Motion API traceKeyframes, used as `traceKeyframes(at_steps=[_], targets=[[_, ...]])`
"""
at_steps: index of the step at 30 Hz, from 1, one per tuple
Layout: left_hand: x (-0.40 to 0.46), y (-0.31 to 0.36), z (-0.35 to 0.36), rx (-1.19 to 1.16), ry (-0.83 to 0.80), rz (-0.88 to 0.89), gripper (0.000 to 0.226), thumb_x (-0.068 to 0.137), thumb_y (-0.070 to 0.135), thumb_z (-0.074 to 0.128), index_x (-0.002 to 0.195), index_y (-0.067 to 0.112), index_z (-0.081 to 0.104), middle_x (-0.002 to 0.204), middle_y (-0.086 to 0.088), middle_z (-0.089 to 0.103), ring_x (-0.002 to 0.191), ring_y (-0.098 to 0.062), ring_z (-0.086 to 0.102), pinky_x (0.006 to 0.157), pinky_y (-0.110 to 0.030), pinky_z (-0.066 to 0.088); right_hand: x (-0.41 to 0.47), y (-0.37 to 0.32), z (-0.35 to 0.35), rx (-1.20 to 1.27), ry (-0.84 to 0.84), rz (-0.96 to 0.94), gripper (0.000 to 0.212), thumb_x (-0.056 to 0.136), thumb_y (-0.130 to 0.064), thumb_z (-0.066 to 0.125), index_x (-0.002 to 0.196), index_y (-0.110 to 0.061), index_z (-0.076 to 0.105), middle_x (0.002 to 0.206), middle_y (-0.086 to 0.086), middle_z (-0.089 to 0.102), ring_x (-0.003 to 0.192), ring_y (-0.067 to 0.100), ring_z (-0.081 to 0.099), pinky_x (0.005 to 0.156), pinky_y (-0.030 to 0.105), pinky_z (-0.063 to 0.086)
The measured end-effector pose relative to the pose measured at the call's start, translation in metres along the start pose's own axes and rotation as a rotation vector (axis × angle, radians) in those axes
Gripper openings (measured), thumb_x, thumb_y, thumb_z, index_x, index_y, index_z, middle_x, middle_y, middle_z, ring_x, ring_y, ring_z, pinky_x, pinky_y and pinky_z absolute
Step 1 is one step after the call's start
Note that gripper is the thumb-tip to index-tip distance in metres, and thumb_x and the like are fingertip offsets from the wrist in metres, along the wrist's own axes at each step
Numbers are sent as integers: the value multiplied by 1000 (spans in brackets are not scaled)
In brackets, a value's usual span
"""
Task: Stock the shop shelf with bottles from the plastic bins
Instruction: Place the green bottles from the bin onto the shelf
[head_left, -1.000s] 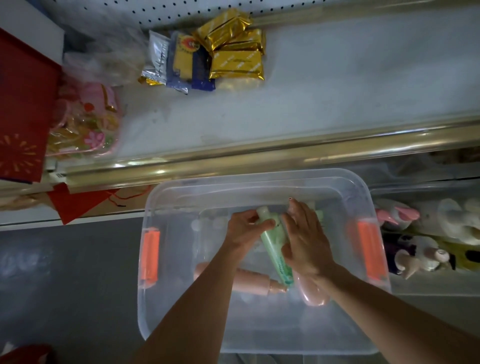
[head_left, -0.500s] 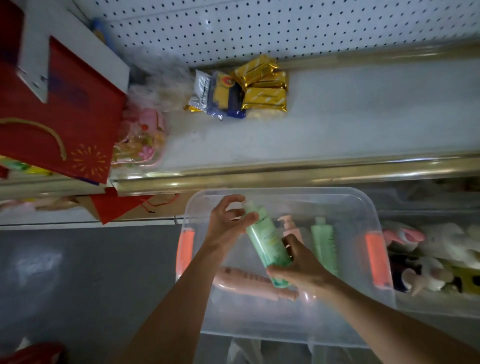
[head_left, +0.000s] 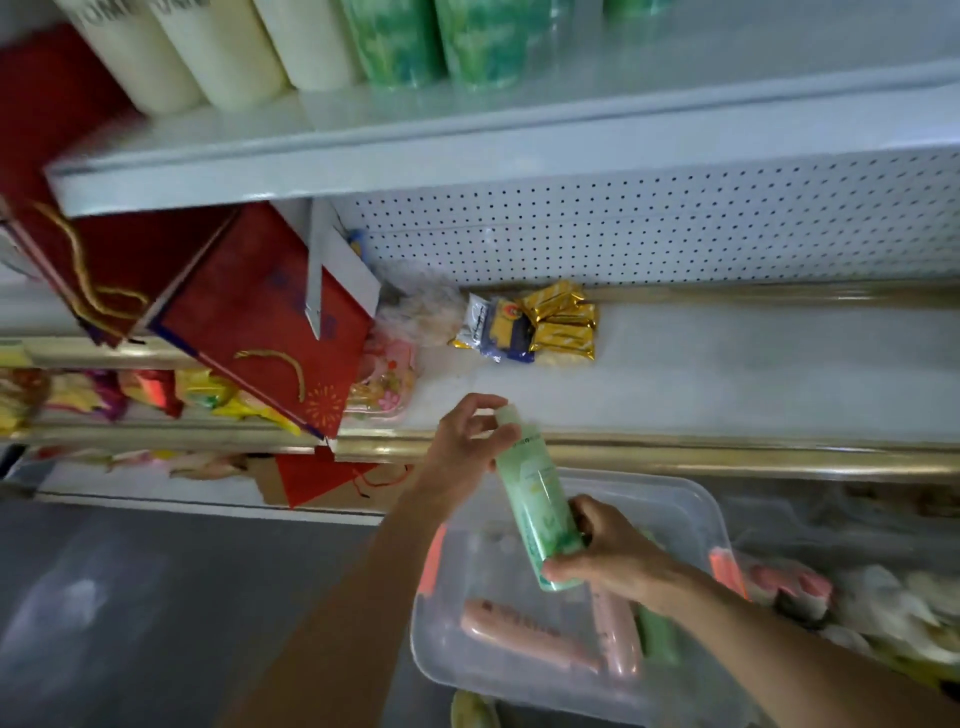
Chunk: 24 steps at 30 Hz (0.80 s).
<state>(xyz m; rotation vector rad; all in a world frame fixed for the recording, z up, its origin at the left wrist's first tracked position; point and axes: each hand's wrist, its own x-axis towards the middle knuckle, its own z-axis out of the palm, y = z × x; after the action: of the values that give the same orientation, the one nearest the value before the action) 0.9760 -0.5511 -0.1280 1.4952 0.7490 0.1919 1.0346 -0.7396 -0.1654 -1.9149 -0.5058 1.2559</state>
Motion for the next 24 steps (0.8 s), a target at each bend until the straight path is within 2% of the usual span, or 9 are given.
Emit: traceKeyframes(at_steps=[2,4,7,11,15,17,19,21,24], targets=[[-8,28,-1,24,-16,50,25,80,9,73,99,21,62,99,-13,71,84,-25,64,77,-51,53,-13,-18,-6,8,30,-50,60,53,-22,85,105,-23,54,98,-3,66,88,12,65,68,24,52],[-18,57,0,56,-28,120,26,82,9,72,102,21,60,103,-13,69,83,-23,65,74,-41,54,-27,-37,-14,6,76,-108,65,46,-29,83,105,-23,55,97,-3,66,87,12,65,67,25,53],[-33,100,2,138,-37,260,34,84,10,72,113,20,58,109,-7,66,88,-18,65,72,-26,55,-44,-68,-29,0,135,-189,66,45,-28,83,104,-21,55,97,-2,66,87,12,65,64,23,53],[-51,159,3,216,-34,413,47,78,13,79,116,26,56,111,-3,63,99,-22,64,75,-32,60,-70,-111,-51,0,197,-316,57,57,-14,87,104,-19,55,98,-1,66,83,8,65,61,17,52],[-70,222,10,238,-16,551,51,75,12,81,118,26,56,109,3,62,95,-15,64,66,-20,56,-92,-147,-70,29,281,-463,61,54,-14,90,106,-22,58,100,-1,66,89,16,64,70,31,58],[-78,250,14,267,-9,626,51,75,13,81,118,26,57,107,7,61,99,-13,62,67,-15,53,-101,-164,-81,45,338,-540,61,53,-12,90,104,-19,57,99,-2,67,89,16,63,69,29,57],[-81,274,18,305,-11,700,52,75,17,81,119,30,57,108,10,61,103,-11,61,79,-23,56,-109,-181,-93,47,382,-594,58,57,-8,89,103,-19,56,96,-4,67,89,11,63,67,22,53],[-84,296,22,324,-13,758,52,77,18,80,120,32,57,114,9,59,106,-7,59,87,-26,55,-114,-197,-103,37,439,-630,57,58,-11,88,102,-22,54,95,-7,66,87,7,62,67,21,52],[-84,326,28,353,29,849,52,79,14,77,124,29,56,123,1,51,105,0,54,80,-11,52,-118,-220,-117,23,528,-670,59,57,-19,90,102,-26,53,96,-9,65,87,5,62,73,29,55]])
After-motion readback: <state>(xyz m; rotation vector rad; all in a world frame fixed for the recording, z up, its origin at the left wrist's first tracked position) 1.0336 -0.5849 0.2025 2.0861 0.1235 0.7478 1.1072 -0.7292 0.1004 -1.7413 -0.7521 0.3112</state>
